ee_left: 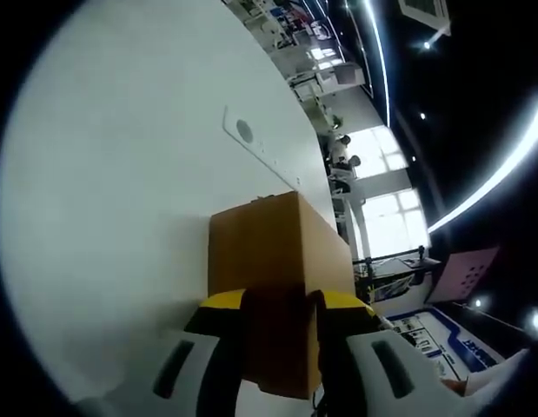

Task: Operate the shoe box by opening the lid, removing the specified soft item, and placing it in the target area until the item is outside and the box remains undamaged.

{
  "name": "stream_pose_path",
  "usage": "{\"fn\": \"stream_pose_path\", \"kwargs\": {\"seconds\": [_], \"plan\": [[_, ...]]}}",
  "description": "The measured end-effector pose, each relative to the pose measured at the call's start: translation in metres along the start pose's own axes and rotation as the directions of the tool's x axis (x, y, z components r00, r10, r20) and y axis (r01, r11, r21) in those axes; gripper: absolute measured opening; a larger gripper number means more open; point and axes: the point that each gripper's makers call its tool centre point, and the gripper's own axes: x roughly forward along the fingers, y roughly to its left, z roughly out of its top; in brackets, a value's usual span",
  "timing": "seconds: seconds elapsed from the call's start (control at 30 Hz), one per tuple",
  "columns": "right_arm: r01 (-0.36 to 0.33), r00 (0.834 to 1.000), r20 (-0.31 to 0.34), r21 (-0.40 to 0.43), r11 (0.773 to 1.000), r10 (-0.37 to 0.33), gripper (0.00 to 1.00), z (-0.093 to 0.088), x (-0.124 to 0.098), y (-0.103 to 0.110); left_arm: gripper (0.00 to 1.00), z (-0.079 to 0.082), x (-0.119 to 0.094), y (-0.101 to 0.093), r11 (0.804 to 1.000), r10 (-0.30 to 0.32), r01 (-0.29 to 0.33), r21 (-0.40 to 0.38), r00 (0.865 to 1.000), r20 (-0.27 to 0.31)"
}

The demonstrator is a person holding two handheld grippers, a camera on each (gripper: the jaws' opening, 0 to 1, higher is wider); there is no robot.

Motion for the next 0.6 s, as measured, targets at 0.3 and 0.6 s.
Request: {"fn": "stream_pose_path", "kwargs": {"seconds": [0.3, 0.6], "plan": [[-0.008, 1.0, 0.01, 0.0, 1.0, 0.008, 0.45, 0.0003, 0.0004, 0.0003, 0.31, 0.0007, -0.0005, -0.0008, 1.0, 0.001, -0.001, 0.001, 1.0, -0.012], [-0.016, 1.0, 0.014, -0.006, 1.0, 0.016, 0.45, 0.0001, -0.0001, 0.0004, 0.37, 0.0015, 0.0002, -0.0003, 1.0, 0.02, -0.02, 0.004, 0.999, -0.041]]}}
